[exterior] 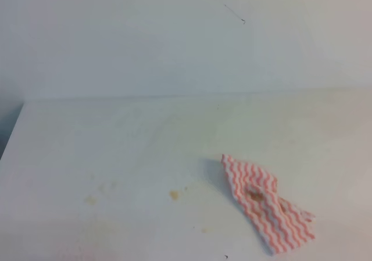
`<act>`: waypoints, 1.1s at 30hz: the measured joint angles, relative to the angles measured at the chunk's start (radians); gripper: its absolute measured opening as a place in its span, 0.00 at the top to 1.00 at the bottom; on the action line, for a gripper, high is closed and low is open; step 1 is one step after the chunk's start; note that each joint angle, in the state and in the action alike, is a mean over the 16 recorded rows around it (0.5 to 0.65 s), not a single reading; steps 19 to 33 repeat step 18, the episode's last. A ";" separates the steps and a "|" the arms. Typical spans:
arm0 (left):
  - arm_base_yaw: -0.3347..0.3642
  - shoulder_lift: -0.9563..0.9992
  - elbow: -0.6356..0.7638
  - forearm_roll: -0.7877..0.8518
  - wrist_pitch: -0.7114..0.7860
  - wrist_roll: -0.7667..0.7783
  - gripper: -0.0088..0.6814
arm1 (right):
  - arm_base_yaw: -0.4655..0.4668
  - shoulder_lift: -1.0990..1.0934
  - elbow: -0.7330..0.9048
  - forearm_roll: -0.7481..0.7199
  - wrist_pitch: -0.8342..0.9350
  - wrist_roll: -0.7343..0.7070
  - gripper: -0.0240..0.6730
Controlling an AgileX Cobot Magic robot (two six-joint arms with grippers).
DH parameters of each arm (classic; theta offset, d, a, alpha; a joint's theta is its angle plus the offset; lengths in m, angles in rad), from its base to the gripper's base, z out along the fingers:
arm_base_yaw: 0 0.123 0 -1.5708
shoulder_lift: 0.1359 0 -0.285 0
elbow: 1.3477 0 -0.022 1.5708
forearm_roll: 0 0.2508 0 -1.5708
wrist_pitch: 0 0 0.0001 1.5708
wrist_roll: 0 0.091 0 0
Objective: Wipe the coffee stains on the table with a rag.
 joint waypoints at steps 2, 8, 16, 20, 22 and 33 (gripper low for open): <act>0.000 0.000 0.000 0.000 0.000 0.000 0.99 | 0.000 0.000 0.000 0.000 0.000 0.000 0.97; 0.000 0.000 0.000 0.000 0.000 0.000 0.99 | 0.000 0.000 -0.003 0.000 0.000 0.001 0.97; 0.000 0.000 0.000 0.000 0.000 0.000 0.99 | 0.000 -0.002 -0.005 0.000 0.000 0.001 0.97; 0.000 0.000 0.000 0.000 0.000 0.000 0.99 | 0.000 -0.002 -0.005 0.000 0.000 0.001 0.97; 0.000 0.000 0.000 0.000 0.000 0.000 0.99 | 0.000 -0.002 -0.005 0.000 0.000 0.001 0.97; 0.000 0.000 0.000 0.000 0.000 0.000 0.99 | 0.000 -0.002 -0.005 0.000 0.000 0.001 0.97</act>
